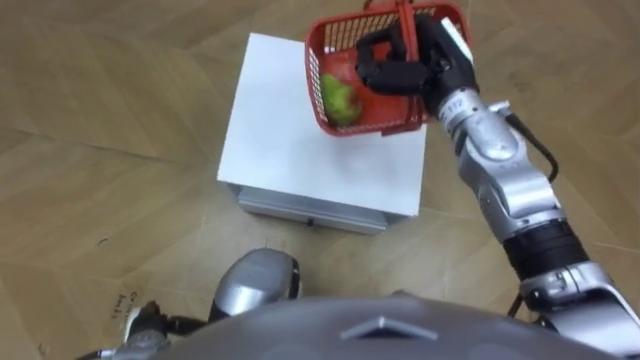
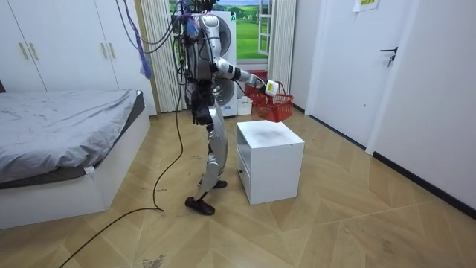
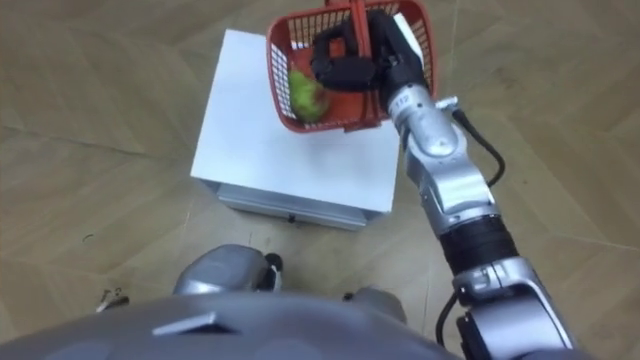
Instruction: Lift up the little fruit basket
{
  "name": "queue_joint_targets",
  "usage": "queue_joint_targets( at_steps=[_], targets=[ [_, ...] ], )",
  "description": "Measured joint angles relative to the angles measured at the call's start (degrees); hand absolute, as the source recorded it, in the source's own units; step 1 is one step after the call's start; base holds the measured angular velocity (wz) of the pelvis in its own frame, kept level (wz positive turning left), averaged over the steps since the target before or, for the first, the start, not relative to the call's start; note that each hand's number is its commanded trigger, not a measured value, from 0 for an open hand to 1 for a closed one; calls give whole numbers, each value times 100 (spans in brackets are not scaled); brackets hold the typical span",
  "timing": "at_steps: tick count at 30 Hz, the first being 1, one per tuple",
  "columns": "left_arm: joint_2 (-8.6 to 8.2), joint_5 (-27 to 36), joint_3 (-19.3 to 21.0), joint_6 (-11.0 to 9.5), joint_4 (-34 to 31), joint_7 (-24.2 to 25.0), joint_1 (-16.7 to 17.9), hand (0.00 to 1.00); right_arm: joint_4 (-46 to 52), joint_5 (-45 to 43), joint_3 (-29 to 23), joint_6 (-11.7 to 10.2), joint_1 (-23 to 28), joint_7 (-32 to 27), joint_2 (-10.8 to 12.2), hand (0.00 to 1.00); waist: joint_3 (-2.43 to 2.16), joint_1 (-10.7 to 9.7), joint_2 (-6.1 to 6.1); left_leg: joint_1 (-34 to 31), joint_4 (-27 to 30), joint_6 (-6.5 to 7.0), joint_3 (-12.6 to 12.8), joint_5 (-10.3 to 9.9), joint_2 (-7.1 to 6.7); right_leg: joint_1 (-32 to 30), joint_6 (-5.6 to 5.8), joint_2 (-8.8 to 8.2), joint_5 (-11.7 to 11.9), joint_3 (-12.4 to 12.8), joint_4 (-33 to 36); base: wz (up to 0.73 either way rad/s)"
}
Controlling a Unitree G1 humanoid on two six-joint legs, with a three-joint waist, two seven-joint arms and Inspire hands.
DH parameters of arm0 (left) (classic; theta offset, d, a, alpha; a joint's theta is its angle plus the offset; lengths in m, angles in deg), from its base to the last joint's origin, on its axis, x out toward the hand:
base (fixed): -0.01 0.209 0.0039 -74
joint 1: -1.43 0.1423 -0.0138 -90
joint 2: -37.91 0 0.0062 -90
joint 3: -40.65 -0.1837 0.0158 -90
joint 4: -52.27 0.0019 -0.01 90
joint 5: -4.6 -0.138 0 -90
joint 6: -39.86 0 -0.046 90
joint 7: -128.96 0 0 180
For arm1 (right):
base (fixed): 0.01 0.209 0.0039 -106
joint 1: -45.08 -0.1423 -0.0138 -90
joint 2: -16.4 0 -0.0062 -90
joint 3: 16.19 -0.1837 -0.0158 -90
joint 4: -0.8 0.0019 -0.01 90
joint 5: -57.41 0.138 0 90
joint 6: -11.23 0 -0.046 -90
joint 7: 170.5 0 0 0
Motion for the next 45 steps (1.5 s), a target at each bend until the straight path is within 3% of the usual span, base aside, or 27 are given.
queue_joint_targets(
  at_steps=[1,3,4,6,8,10,11,12,14,19,21,22,30,45],
  targets=[
    [42,-12,-27,-29,-23,-2,-37,0,-13,2,51,8,0,45,5,100,7,-26,42,10,51,58,-40,-38,-23,-131,-25,-53,162,21,180,5],
    [109,-10,-134,-33,-46,1,-126,0,-87,3,61,7,-1,130,55,100,13,-59,106,-8,66,106,-120,-61,-24,-194,-9,2,264,76,121,6],
    [157,-9,-198,-80,-56,4,-182,0,-121,22,62,17,0,178,74,100,-12,-39,72,-43,81,131,-135,-68,-23,-226,50,80,175,149,-47,0],
    [193,42,-314,-129,-81,-4,-235,0,-145,97,64,27,-4,187,82,100,2,-43,102,-93,91,151,-245,-58,-18,-228,104,230,-88,156,-529,8],
    [214,38,-466,-145,-156,-20,-239,0,-290,105,69,28,-6,186,85,100,-4,-36,103,-80,87,170,-291,-58,-27,-225,116,428,-184,254,-1164,24],
    [213,32,-547,-151,-191,-22,-252,0,-413,124,126,44,-13,180,98,100,-14,-2,86,-60,74,183,-315,-69,-51,-227,46,583,-79,284,-1940,17],
    [216,11,-550,-145,-178,-35,-250,0,-510,124,210,43,-40,202,125,100,-23,8,59,-37,48,168,-306,-78,-69,-213,-10,666,265,269,-2277,8],
    [183,-23,-557,-143,-126,-49,-241,0,-615,125,306,45,-38,237,127,100,-21,1,87,22,33,152,-324,-89,-77,-107,-35,682,339,159,-2391,9],
    [170,-23,-565,-151,-84,-50,-192,0,-707,125,454,46,-37,244,125,100,2,-4,150,66,-46,130,-375,-141,-39,24,-49,744,351,100,-2506,13],
    [157,-15,-701,-145,-20,-29,9,0,-1048,134,543,47,-34,304,213,100,17,-22,169,71,-67,112,-412,-158,-18,65,-52,776,352,31,-2556,4],
    [145,-17,-702,-144,-57,-1,112,0,-1205,131,545,47,-33,342,238,20,17,-26,169,48,-67,117,-423,-160,-25,63,-52,769,352,3,-2575,2],
    [143,-18,-703,-144,-69,1,143,0,-1231,131,546,48,-31,358,241,0,17,-21,169,31,-66,118,-438,-159,-27,61,-53,764,354,-25,-2588,7],
    [145,-17,-765,-118,-167,10,262,0,-1471,302,563,-1,-17,419,366,0,-9,-52,206,-141,-62,117,-592,-158,-29,-19,-58,749,373,-286,-2639,10],
    [87,-12,-844,-23,-246,-72,270,0,-1693,298,556,-37,238,410,432,0,-36,-214,226,19,-153,117,-579,-159,-21,204,-56,779,374,-337,-2850,1]
  ],
)
